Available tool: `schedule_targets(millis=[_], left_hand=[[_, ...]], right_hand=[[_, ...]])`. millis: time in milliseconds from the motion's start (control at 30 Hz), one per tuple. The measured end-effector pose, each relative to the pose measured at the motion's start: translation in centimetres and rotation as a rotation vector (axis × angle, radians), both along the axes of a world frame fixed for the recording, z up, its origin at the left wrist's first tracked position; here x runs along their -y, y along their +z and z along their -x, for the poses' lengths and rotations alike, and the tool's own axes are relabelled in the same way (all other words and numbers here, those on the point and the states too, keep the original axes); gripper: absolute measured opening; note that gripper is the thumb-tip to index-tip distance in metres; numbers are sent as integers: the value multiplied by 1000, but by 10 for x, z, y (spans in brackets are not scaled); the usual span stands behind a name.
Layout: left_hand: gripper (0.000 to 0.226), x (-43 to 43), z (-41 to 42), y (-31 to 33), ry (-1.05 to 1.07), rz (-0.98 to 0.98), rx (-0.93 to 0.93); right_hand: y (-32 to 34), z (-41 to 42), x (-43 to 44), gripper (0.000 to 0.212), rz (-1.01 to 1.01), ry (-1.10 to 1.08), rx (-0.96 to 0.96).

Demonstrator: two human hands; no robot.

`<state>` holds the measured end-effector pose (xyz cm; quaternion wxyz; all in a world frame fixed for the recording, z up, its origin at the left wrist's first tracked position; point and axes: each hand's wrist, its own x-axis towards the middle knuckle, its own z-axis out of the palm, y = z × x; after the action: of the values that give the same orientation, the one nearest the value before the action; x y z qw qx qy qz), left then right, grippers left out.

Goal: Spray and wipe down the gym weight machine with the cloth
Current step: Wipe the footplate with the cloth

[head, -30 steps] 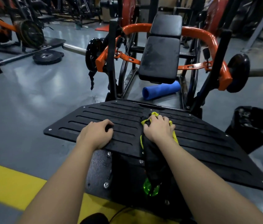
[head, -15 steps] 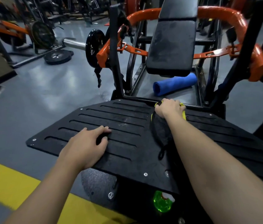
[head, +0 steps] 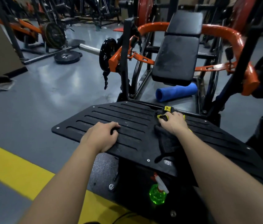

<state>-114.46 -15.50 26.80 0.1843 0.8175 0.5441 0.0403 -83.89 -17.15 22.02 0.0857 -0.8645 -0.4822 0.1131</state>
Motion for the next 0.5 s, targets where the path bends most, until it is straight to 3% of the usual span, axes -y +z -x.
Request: schedule_targets(millis=[500], left_hand=[[38,7,5,11,-51,-22,28]], right_hand=[[53,141,106,45,-92,262,-81]])
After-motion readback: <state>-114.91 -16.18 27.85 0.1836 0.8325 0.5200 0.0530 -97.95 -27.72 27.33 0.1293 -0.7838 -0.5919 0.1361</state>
